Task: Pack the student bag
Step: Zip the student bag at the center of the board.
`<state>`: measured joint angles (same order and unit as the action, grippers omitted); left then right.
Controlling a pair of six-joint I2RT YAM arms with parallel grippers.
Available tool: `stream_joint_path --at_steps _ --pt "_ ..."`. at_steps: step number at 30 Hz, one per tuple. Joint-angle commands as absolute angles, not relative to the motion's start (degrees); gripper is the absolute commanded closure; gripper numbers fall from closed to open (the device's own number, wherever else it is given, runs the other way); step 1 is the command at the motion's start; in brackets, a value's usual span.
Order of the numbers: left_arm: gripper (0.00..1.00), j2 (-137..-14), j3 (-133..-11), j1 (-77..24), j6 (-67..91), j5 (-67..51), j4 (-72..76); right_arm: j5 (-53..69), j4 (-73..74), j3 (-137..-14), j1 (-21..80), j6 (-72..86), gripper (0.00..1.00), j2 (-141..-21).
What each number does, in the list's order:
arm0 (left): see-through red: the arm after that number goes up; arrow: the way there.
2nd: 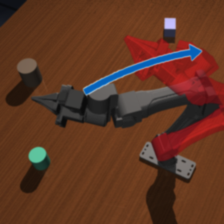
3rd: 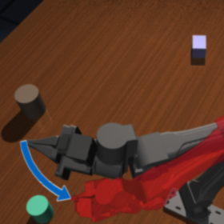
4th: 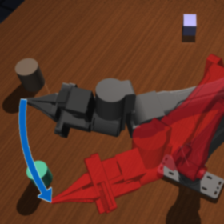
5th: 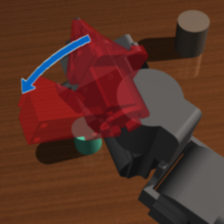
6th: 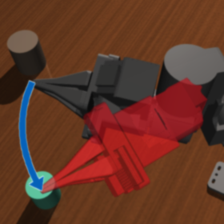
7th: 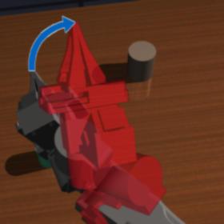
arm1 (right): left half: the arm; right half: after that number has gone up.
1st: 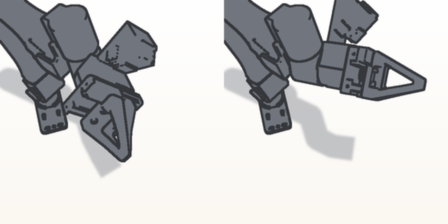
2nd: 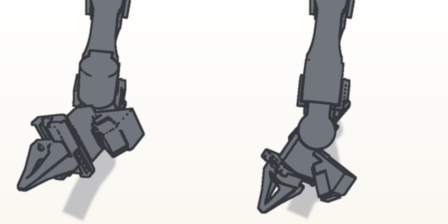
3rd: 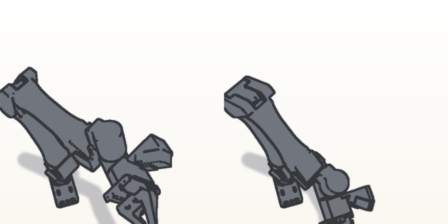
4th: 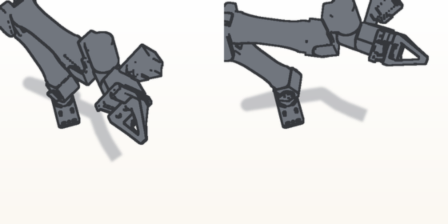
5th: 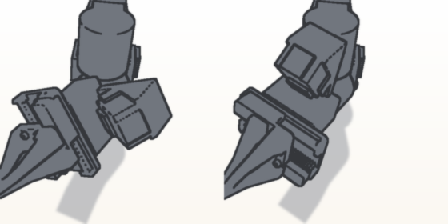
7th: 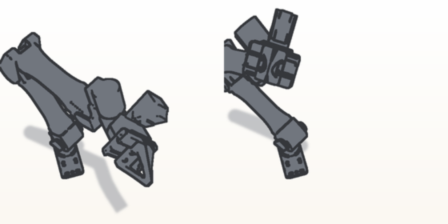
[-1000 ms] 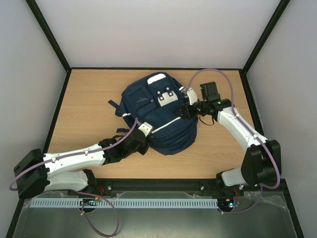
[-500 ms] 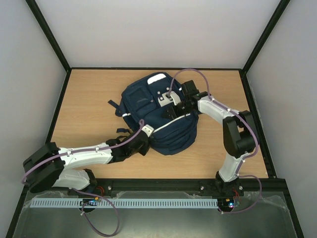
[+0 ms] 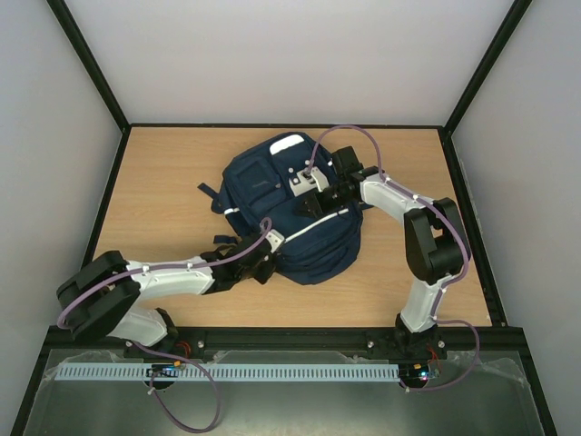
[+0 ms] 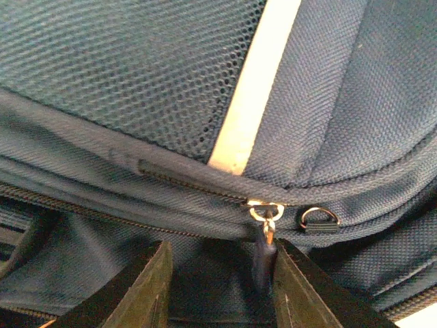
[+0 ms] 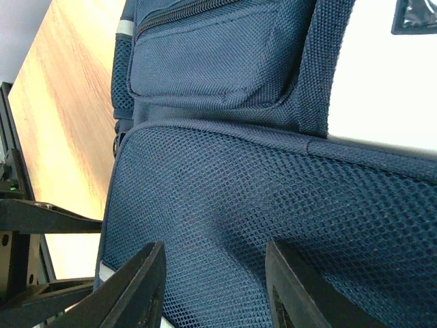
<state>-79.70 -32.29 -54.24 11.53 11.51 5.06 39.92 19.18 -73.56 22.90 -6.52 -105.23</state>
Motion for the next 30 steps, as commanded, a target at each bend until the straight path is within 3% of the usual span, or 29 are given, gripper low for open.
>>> stream_joint_path --at_steps 1,6,9,12,16,30 --pt "0.57 -81.5 -33.7 -53.7 8.2 6.0 6.5 38.3 22.4 -72.7 23.2 -7.1 0.58 -108.9" --pt "0.56 -81.6 -33.9 -53.8 8.6 5.6 6.7 38.8 22.7 -72.4 23.2 -7.3 0.59 -109.4" --pt "0.61 -82.5 -34.3 -53.7 9.1 6.7 6.4 39.0 22.6 -72.5 23.2 -7.2 0.59 -109.4" --pt "0.73 -83.3 -35.2 -53.8 9.8 7.8 5.4 38.8 22.7 -72.5 23.2 -7.3 0.59 -109.5" --pt "0.96 -82.0 -35.6 -53.9 11.6 9.3 3.8 38.3 22.8 -72.4 23.2 -7.4 0.59 -109.4" --pt "0.98 -80.7 -44.0 -57.2 13.9 -8.0 -3.7 38.7 23.1 -71.9 23.2 -6.5 0.62 -111.3"
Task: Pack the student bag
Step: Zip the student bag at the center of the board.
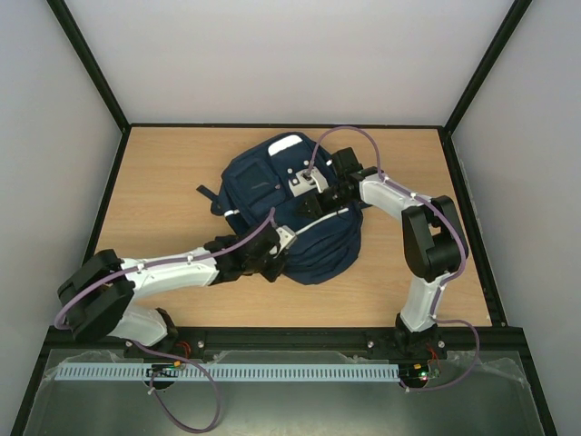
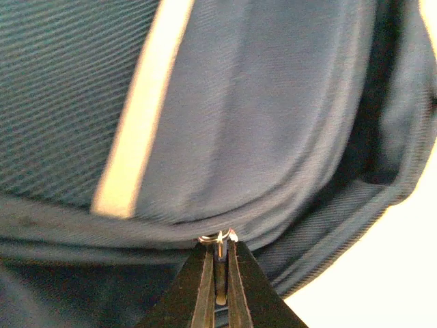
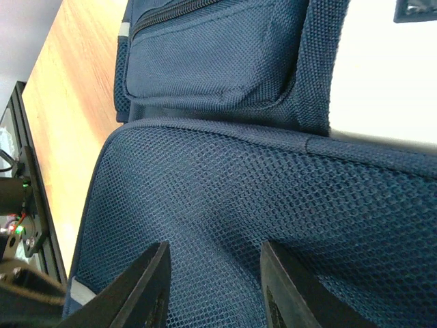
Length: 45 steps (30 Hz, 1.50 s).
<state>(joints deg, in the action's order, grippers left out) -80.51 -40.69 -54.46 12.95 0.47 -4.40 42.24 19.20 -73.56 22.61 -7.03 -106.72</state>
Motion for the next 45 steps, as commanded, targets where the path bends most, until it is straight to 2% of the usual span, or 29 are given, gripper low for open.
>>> stream_joint_path --at_steps 1,11,20,26,30,32,38,45 --pt "0.98 -81.5 -44.6 -57.6 14.1 -7.9 -3.1 38.7 23.1 -71.9 23.2 -6.5 0.62 -111.2" --pt "0.98 -92.6 -52.6 -62.4 15.2 -5.7 1.2 39.0 23.0 -71.2 23.2 -6.5 0.63 -111.6" --pt "0.97 -95.8 -56.3 -65.6 13.9 -1.8 0.5 39.3 23.0 -70.8 23.2 -6.8 0.63 -111.4" --pt "0.73 -92.8 -59.8 -66.8 8.8 2.6 -10.2 38.3 22.7 -70.3 23.0 -6.8 0.64 -106.7" --pt "0.54 -86.1 -59.3 -67.1 4.3 5.3 -15.7 36.2 21.0 -67.7 21.4 -5.9 0.57 -99.6" --pt "0.48 -84.3 -59.5 -67.1 2.2 7.6 -18.9 36.0 21.2 -67.0 20.1 -6.1 0.53 -96.3" --pt "0.44 -84.1 -61.7 -67.1 -4.9 13.2 -26.0 32.2 25.7 -64.3 16.2 -10.1 0.49 -85.8" --pt "0.44 -87.7 -63.9 -67.4 -14.4 14.5 -26.0 24.4 30.4 -56.1 15.4 -16.4 0.47 -75.5"
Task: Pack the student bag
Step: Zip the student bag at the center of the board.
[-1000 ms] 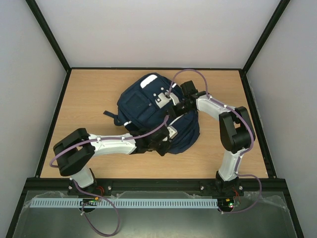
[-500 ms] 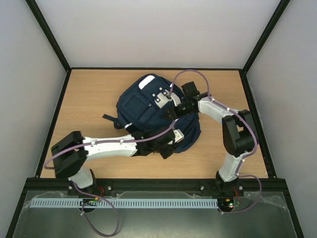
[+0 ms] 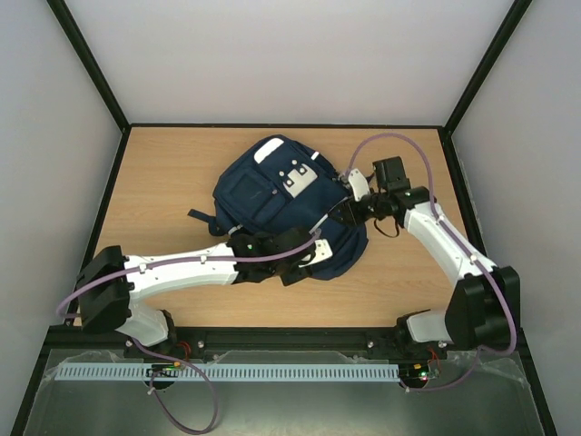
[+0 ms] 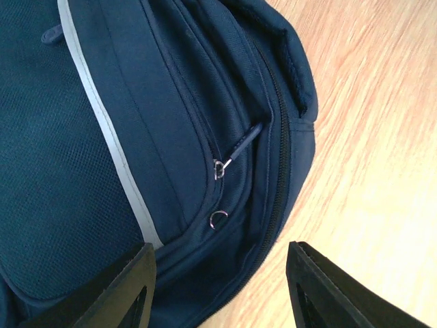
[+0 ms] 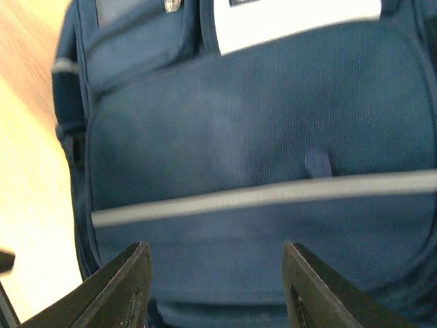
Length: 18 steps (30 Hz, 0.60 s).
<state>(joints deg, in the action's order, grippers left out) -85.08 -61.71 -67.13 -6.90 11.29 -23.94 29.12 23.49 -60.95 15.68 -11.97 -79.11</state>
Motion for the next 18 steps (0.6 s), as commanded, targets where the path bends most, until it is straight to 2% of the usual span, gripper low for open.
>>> stream_joint_path --at_steps 1,6,18 --pt "0.44 -88.6 -63.9 -67.4 -15.7 16.0 -25.6 24.1 30.7 -55.1 15.3 -16.8 0.47 -74.3" --pt "0.47 -92.0 -61.3 -66.9 -18.3 22.1 -19.6 25.4 29.6 -51.3 15.4 -19.0 0.52 -69.7" --pt "0.57 -95.4 -59.0 -62.4 -19.7 20.0 -12.4 25.1 30.2 -47.7 15.3 -21.5 0.55 -68.1"
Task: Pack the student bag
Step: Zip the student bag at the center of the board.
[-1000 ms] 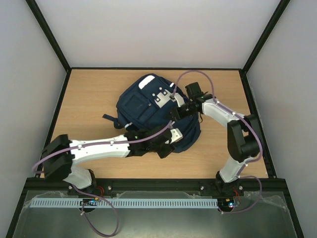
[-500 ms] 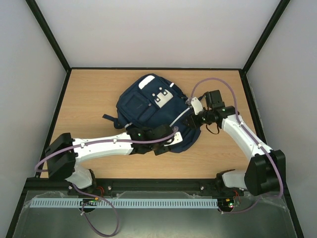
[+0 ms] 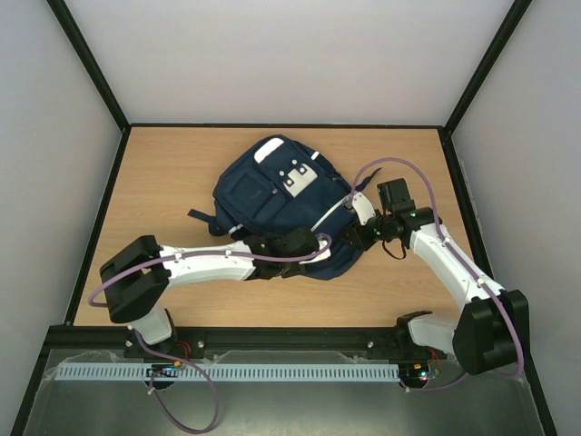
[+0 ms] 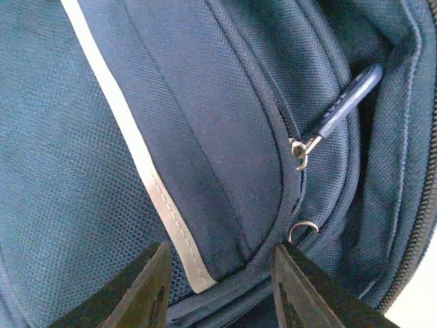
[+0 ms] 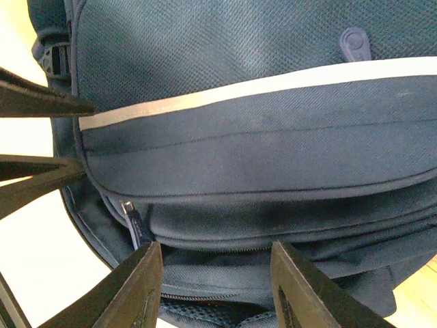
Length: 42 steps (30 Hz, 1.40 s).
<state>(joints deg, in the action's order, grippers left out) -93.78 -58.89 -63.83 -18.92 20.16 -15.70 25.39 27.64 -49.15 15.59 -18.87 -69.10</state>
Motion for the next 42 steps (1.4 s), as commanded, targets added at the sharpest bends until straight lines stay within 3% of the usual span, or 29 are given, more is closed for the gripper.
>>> stream_joint_path --at_steps 1,6,11,17,42 --pt "0.58 -95.5 -59.1 -62.0 -19.7 19.2 -12.0 25.4 30.4 -47.3 15.4 -22.5 0.55 -67.6" --pt "0.63 -96.8 -60.2 -61.0 -18.5 17.8 -11.3 26.6 29.4 -44.9 15.3 -25.8 0.55 -65.9" --pt "0.81 -97.4 -60.6 -60.1 -17.1 16.0 -10.8 30.0 29.4 -44.9 15.4 -28.8 0.58 -68.9" --pt "0.91 -96.3 -60.0 -58.4 -14.3 12.9 -9.2 34.3 29.2 -44.8 15.5 -30.2 0.55 -70.8" --pt "0.94 -91.8 -61.0 -50.0 -7.6 -2.3 -6.8 30.7 18.9 -41.7 23.1 -26.9 0.48 -72.5"
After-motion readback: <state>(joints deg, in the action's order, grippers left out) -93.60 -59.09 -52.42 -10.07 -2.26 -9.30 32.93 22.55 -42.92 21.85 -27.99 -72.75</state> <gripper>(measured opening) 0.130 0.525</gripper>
